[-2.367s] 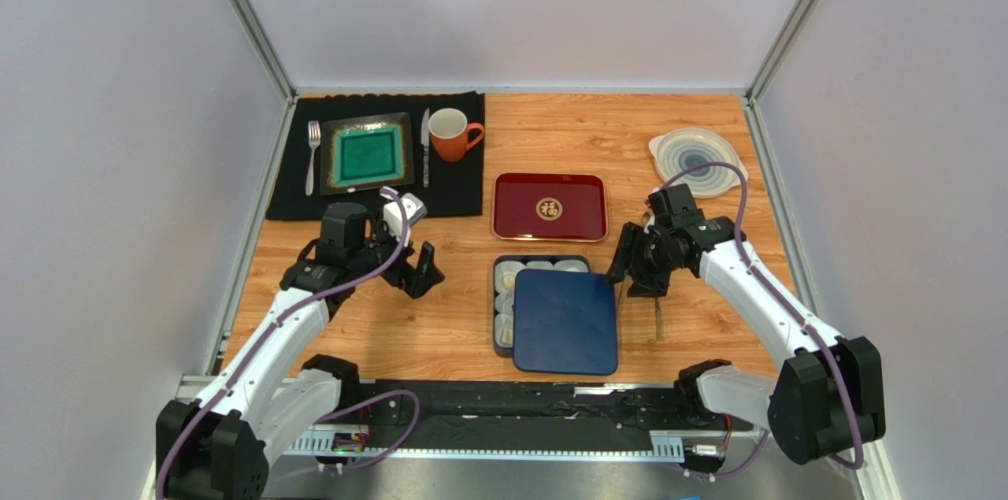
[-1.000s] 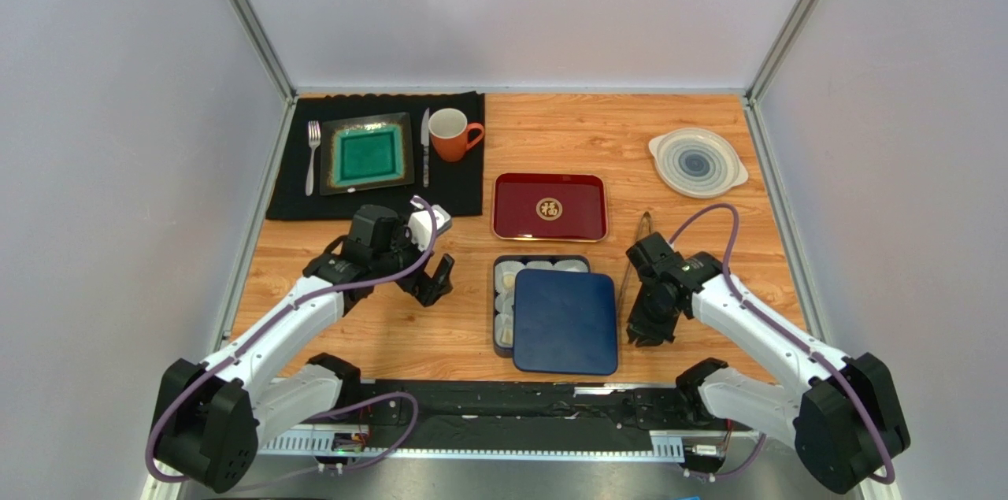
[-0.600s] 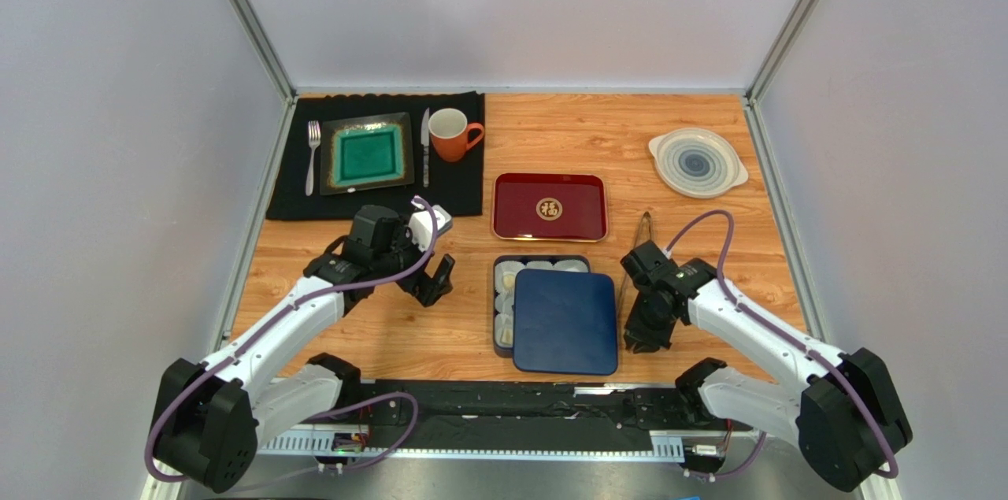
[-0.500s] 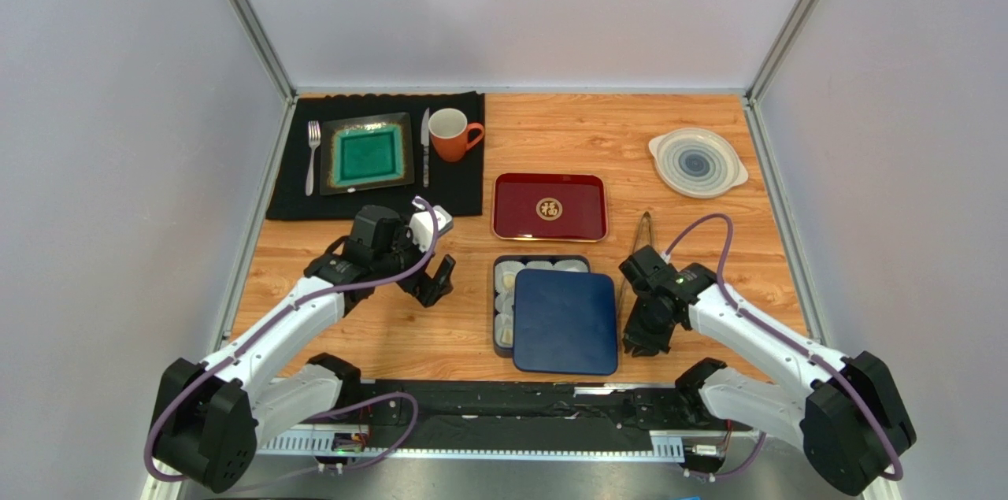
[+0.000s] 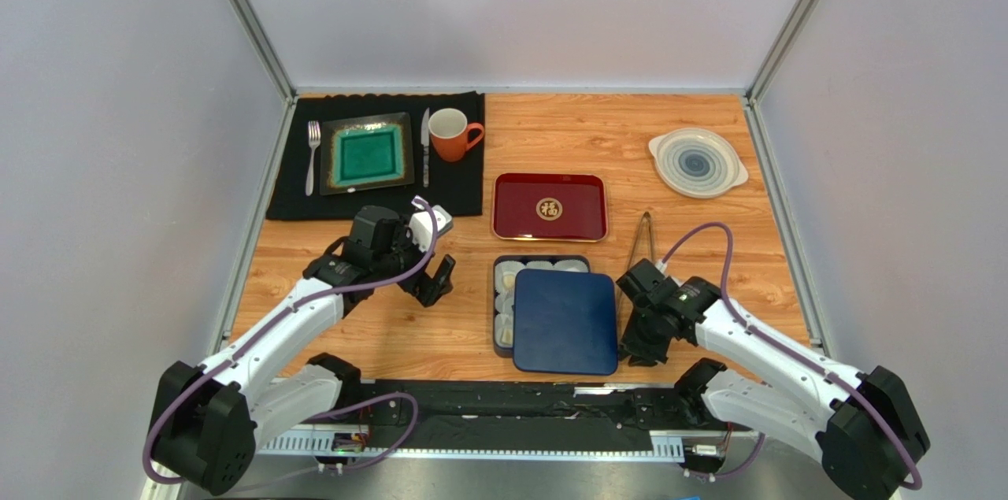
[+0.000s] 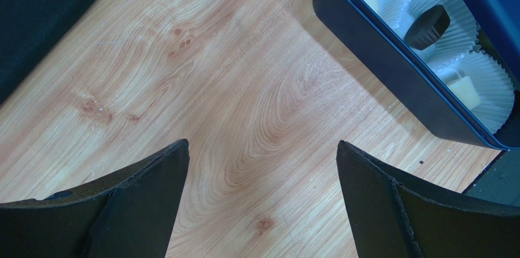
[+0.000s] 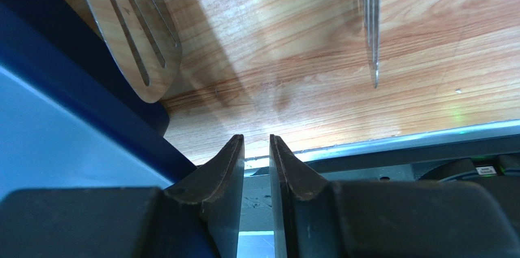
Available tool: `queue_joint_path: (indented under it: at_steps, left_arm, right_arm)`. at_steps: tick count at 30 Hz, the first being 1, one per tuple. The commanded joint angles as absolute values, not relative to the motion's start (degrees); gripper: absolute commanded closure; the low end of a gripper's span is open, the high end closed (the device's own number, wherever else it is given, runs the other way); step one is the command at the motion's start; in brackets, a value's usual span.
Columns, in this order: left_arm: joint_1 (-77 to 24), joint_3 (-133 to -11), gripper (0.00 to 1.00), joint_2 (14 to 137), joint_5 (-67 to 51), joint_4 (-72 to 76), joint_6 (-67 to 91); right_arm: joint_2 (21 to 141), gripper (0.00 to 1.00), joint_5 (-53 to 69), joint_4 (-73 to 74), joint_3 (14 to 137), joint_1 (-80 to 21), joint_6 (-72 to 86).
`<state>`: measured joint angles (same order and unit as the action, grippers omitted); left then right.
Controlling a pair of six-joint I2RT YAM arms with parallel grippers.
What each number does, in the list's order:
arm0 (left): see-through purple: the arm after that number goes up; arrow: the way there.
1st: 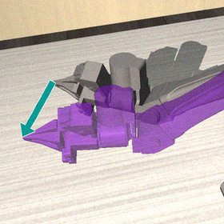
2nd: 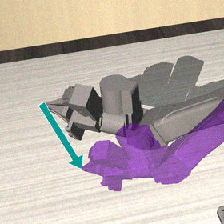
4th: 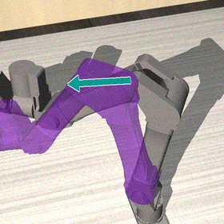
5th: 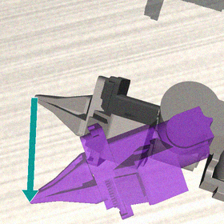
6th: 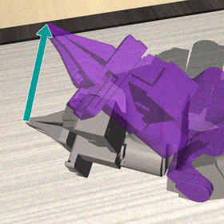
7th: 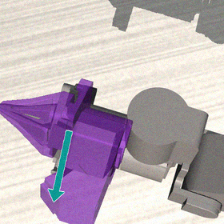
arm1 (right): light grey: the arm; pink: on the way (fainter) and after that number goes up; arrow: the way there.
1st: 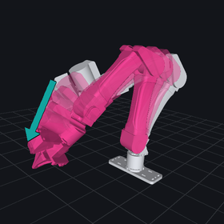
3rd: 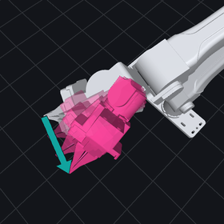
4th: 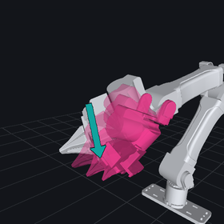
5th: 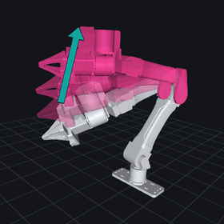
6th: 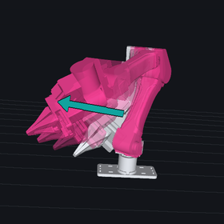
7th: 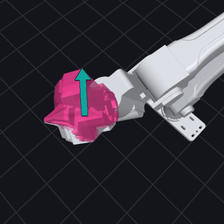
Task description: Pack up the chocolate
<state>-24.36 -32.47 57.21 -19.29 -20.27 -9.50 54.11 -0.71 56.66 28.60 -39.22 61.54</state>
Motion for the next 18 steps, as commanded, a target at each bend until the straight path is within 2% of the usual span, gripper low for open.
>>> queue_joint_path:
  at_steps: [1,18]
  left_arm:
    - [-24.7,-34.2,0.01,56.3,-19.2,-18.9,-10.0]
    - [-24.8,-33.8,0.01,55.0,-19.1,-19.7,-10.2]
  right_arm:
    - [53.3,0.75,1.2,55.5,27.7,-39.9,64.2]
    - [56.3,0.75,1.9,52.9,33.9,-40.3,65.7]
